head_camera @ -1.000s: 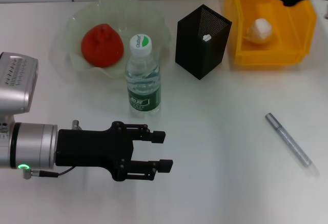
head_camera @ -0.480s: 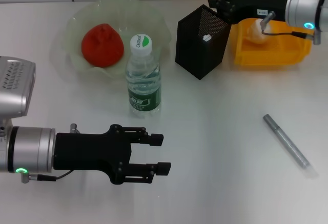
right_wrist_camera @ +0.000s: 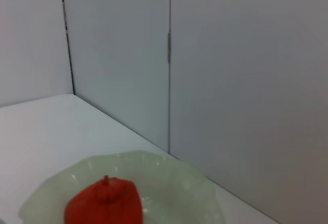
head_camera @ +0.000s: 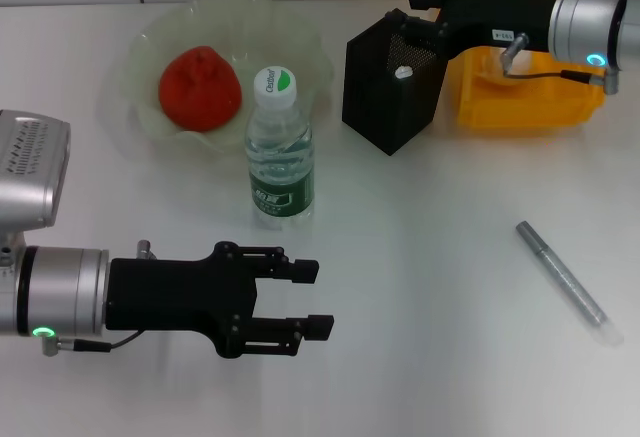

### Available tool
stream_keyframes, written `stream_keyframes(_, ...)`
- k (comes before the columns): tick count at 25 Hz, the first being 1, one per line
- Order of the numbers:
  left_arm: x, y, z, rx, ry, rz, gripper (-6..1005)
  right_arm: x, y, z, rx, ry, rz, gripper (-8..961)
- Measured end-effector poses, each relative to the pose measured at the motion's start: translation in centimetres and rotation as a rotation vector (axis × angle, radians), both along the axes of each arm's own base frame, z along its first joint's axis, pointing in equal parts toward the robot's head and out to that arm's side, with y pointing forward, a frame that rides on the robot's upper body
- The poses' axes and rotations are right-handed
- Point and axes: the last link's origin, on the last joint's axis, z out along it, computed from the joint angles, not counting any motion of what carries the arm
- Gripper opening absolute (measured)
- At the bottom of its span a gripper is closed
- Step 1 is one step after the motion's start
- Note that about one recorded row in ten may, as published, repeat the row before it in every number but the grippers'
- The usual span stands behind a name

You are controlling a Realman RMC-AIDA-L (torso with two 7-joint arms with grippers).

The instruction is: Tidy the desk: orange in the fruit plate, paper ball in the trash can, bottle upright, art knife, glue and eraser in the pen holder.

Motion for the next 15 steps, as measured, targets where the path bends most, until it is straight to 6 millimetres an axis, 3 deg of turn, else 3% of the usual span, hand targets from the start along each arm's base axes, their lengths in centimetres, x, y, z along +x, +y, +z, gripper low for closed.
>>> stream_keyframes(3,0.0,0.1,0.0,0.002,0.002,-0.003,650,-0.3,-0.5,0.3,-0.023,0.021,0.022,409)
stream_keyframes(8,0.1,0.1,0.1,0.001,0.001,-0.004,650,-1.4,-1.6,3.6,-0.071,0.063,0.005,501)
stream_keyframes(9,0.1,0.2,0.1,0.001,0.002,-0.003,650,-1.9,-2.3,5.0,-0.098,0.017,-0.031,519)
stream_keyframes(15,0.2,0.4,0.1,0.006,0.005,-0.012,649,-3.2,-4.7,7.4,-0.142,-0.245,-0.196,556)
